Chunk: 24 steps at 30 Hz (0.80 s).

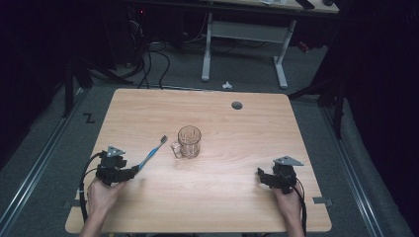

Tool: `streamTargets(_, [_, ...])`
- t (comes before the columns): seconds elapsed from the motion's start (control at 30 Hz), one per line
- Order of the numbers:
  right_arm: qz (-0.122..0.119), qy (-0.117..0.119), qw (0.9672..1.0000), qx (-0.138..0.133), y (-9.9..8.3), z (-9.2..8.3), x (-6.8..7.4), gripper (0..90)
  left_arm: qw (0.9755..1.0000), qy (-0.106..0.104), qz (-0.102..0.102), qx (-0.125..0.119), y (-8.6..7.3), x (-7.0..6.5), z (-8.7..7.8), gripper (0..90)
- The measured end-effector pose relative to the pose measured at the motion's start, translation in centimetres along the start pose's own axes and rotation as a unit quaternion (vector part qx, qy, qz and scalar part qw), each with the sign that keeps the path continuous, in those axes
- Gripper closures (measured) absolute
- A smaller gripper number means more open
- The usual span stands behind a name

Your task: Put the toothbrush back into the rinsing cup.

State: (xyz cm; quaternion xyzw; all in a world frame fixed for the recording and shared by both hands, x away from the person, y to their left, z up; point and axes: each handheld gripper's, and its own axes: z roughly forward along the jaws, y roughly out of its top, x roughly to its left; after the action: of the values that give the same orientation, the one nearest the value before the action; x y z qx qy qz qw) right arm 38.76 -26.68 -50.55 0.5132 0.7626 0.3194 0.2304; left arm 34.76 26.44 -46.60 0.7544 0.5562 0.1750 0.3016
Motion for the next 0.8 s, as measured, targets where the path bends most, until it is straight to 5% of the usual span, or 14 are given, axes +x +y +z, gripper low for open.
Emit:
streamTargets(0.47, [0.000,0.000,1.0000,0.000,0.0,0.0,0.0,24.1,0.9996,-0.004,0.025,0.007,2.0,-0.4,1.1,49.5])
streamTargets(0.8, [0.000,0.000,1.0000,0.000,0.0,0.0,0.0,24.2,0.9995,-0.022,0.015,0.014,2.2,-0.2,2.0,48.9])
